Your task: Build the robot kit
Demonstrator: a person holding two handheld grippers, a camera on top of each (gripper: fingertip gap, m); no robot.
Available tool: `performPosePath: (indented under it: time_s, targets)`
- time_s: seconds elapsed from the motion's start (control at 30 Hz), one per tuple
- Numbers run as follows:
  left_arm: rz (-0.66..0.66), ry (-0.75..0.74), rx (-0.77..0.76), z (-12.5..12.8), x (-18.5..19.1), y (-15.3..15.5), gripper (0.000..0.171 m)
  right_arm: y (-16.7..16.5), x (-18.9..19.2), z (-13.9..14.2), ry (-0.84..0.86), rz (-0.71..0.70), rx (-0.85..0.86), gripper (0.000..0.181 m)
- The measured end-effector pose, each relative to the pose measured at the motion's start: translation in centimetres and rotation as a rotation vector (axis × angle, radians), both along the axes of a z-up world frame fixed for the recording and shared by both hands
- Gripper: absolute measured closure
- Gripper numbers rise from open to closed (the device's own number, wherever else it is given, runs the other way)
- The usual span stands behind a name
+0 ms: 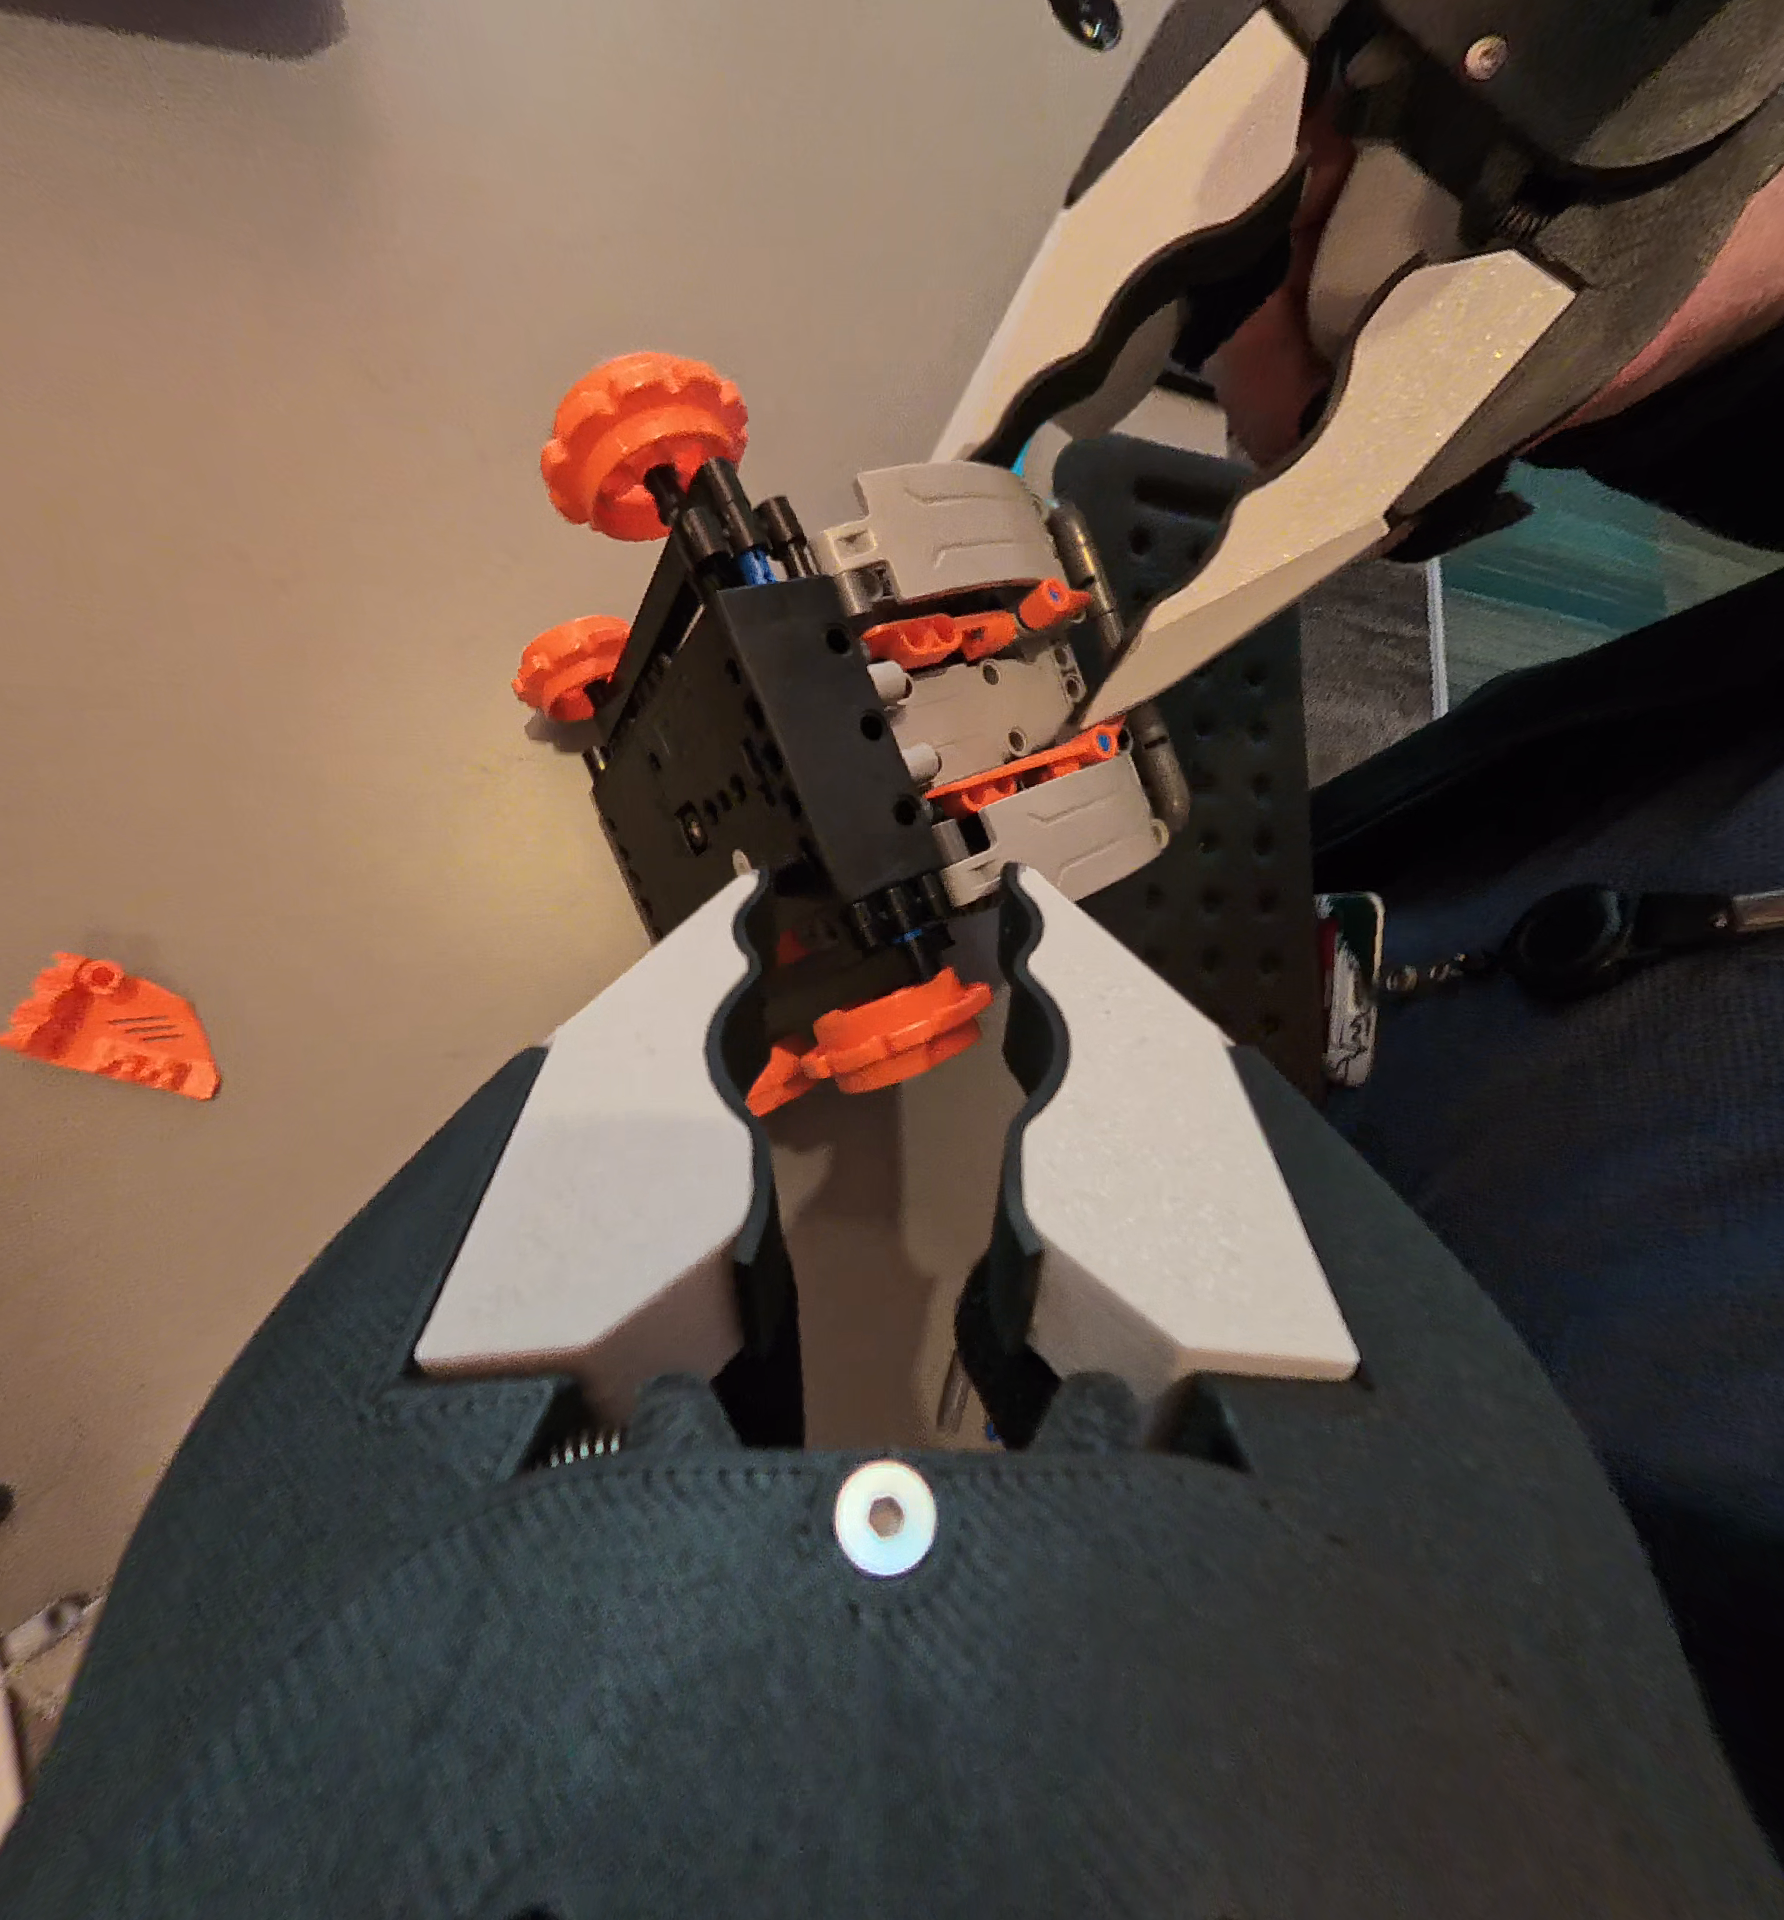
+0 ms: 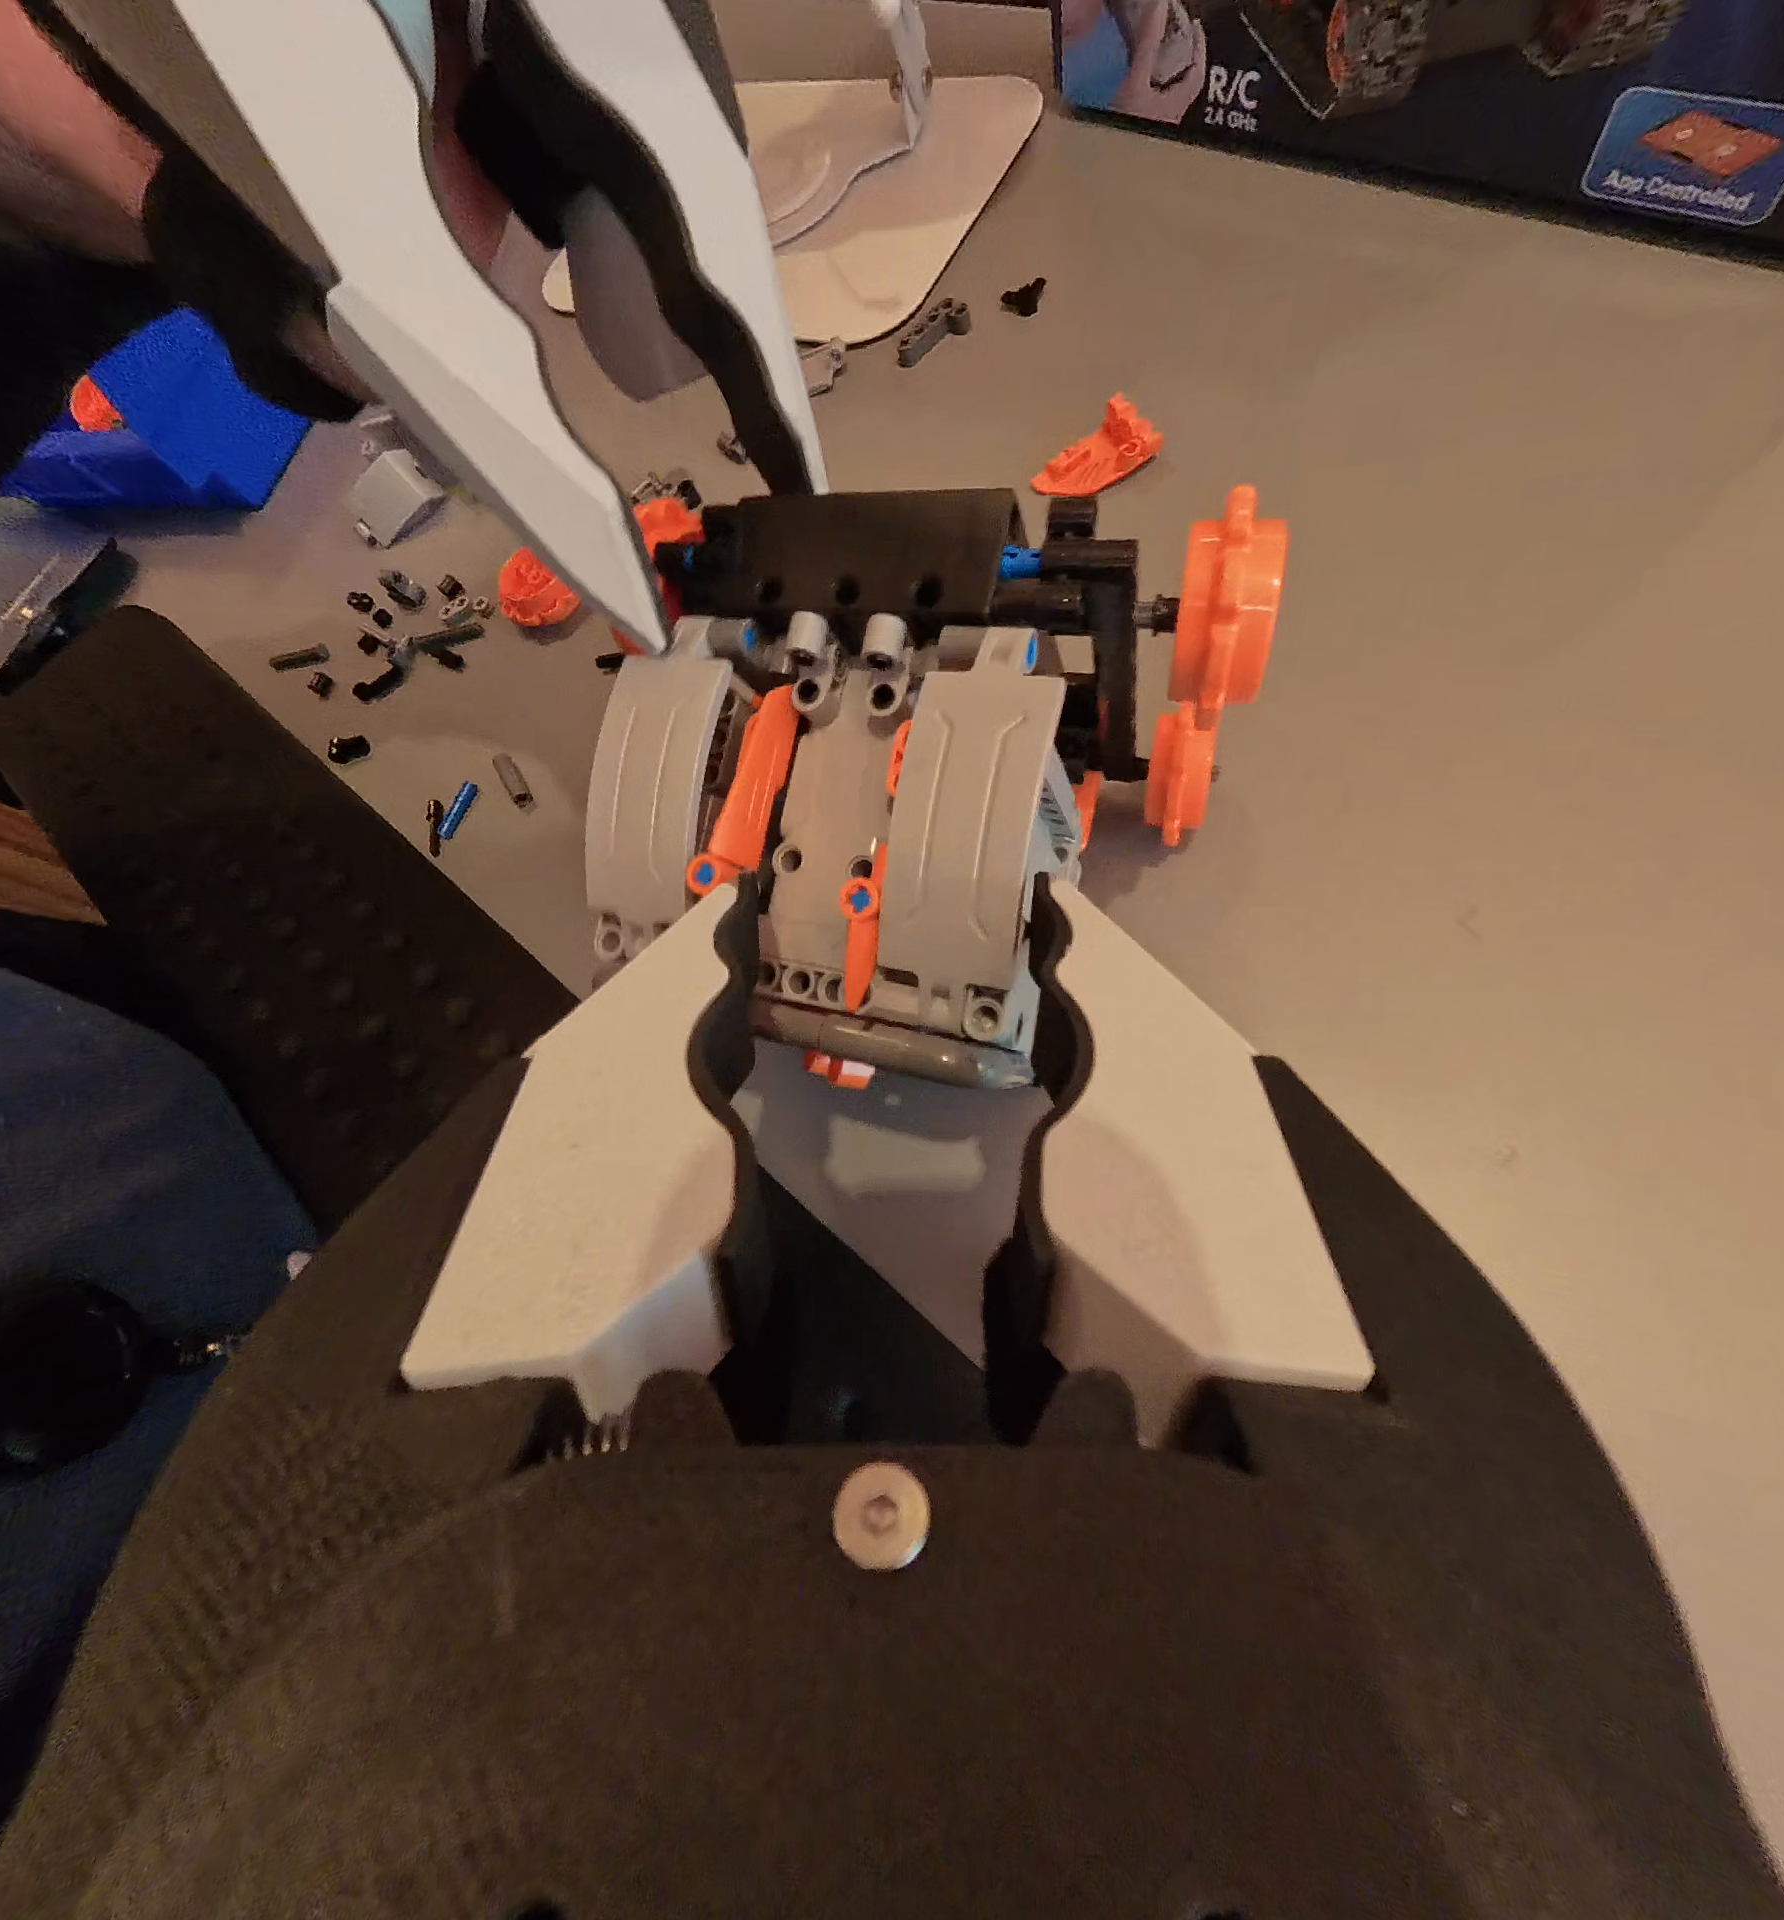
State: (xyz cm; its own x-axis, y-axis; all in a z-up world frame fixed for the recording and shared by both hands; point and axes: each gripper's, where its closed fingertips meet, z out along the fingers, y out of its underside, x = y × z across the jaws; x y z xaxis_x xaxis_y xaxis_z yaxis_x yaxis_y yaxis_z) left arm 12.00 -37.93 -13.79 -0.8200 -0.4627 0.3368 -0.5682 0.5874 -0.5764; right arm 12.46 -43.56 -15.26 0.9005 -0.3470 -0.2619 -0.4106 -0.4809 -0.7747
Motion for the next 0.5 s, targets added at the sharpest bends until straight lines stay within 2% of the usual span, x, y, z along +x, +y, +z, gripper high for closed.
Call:
performPosePath:
  time_s: [0.13, 0.2, 0.3, 0.37, 0.5]
  targets:
    - [0.005, -0.045, 0.079, 0.3, 0.9, 2.1, 0.139, 1.6, -1.8, 0.3, 0.064, 0.045, 0.045, 0.121]
    - [0.003, -0.064, 0.111, 0.5, 1.2, 3.0, 0.141, 1.8, -2.4, 0.3, 0.066, 0.087, 0.045, 0.122]
    - [-0.003, -0.103, 0.085, 1.6, 1.5, 2.5, 0.138, 1.0, -1.7, 2.2, 0.037, 0.141, 0.129, 0.134]
    - [-0.023, -0.155, 0.08, 2.0, 1.8, 1.5, 0.134, 0.3, 0.1, 3.5, -0.065, 0.159, 0.15, 0.149]
    - [-0.052, -0.177, 0.107, 0.7, 2.3, 0.0, 0.131, 0.7, 3.7, 3.8, -0.28, 0.254, 0.077, 0.152]
